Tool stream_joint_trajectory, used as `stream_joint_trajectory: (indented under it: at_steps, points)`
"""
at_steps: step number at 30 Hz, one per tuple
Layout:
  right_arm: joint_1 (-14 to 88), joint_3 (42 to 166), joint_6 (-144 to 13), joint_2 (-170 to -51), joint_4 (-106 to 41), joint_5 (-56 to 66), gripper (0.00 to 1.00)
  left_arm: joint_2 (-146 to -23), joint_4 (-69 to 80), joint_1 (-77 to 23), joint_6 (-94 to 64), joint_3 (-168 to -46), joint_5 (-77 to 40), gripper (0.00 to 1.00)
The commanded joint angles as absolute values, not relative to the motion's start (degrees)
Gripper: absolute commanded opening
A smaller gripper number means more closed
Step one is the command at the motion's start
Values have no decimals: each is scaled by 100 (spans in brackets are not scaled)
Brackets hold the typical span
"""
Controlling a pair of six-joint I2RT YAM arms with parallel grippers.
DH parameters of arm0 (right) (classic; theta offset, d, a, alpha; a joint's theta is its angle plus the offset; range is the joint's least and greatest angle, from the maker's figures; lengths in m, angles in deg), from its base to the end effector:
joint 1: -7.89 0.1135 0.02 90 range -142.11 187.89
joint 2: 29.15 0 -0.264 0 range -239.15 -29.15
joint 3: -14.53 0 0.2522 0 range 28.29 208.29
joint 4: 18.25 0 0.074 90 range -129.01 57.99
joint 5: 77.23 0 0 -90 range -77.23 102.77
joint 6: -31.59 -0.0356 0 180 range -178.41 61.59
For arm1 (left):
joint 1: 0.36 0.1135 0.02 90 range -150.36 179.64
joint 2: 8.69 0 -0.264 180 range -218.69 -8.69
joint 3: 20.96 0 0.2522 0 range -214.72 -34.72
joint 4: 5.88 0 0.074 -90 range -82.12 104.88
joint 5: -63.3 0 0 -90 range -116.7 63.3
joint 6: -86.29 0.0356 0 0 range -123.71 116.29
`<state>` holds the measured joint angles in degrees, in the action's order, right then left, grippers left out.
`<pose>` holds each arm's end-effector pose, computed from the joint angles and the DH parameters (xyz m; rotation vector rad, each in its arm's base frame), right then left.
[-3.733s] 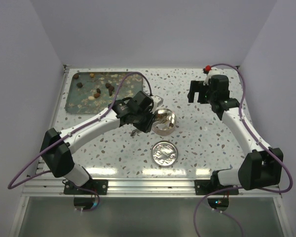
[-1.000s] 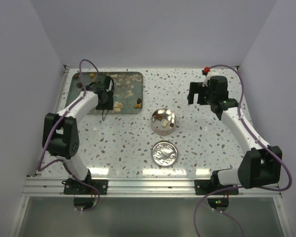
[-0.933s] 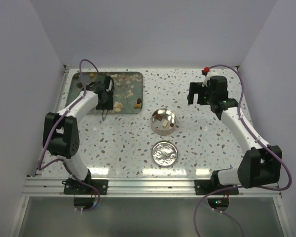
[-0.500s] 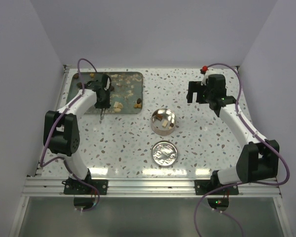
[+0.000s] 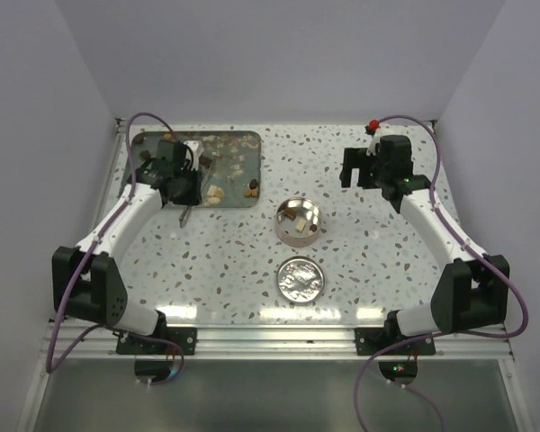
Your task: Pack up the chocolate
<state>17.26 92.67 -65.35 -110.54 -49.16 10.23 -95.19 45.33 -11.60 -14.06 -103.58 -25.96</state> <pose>0.3184 0.0541 0.2987 -0.0716 2.1728 0.2111 0.3120 -0.0625 0.2701 0.0249 2.5403 -0.1657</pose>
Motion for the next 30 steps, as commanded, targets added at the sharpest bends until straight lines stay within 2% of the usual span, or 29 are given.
stream_joint_trajectory:
  at_steps: [1, 7, 11, 23, 30]
  points:
    - [1729, 9491, -6658, -11124, -4687, 909, 98, -8957, 4471, -1580, -1451, -10117, -2143, 24]
    - [1738, 9605, -6694, -11151, -4704, 873, 98, -8885, 4348, -3030, -1900, -10143, -1949, 24]
    - [1729, 9658, -6659, -11133, -4757, 882, 98, -8938, 4391, -3647, -2015, -10450, -1887, 24]
    - [1738, 9552, -6658, -11028, -4827, 935, 98, -8981, 4664, -4307, -2050, -10390, -1677, 27]
    - [1729, 9605, -6641, -11054, -4845, 943, 98, -9148, 4629, -4421, -2015, -10556, -1747, 41]
